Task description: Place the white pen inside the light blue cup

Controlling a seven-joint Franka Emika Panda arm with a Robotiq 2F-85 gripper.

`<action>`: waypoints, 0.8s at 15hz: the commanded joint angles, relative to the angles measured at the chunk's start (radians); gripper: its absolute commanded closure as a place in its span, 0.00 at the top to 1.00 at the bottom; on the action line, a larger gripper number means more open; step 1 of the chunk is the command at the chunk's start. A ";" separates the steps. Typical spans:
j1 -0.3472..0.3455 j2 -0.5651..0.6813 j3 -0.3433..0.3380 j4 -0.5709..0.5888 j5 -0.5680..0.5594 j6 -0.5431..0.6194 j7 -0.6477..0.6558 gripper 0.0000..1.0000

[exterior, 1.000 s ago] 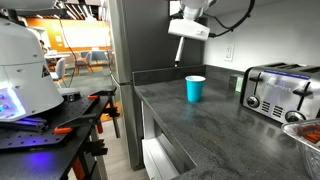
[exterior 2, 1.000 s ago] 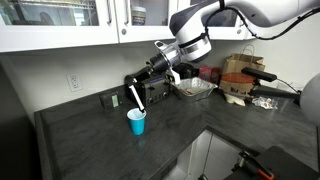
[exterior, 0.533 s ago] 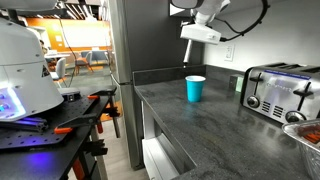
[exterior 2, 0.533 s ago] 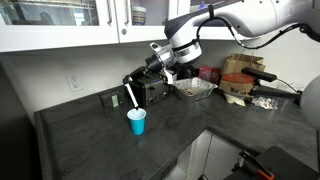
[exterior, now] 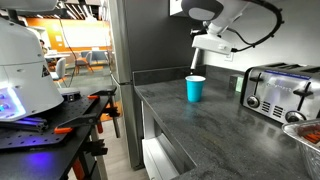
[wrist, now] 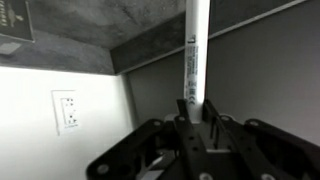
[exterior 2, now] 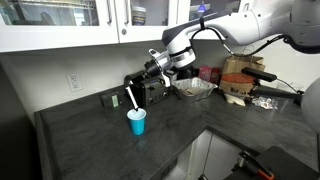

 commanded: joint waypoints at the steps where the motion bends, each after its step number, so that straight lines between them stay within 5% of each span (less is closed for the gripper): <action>1: 0.060 0.008 -0.057 0.072 -0.010 -0.065 0.011 0.05; 10: 0.214 0.006 -0.211 0.189 0.022 -0.098 0.029 0.05; 12: 0.246 -0.012 -0.247 0.196 0.025 -0.081 0.037 0.49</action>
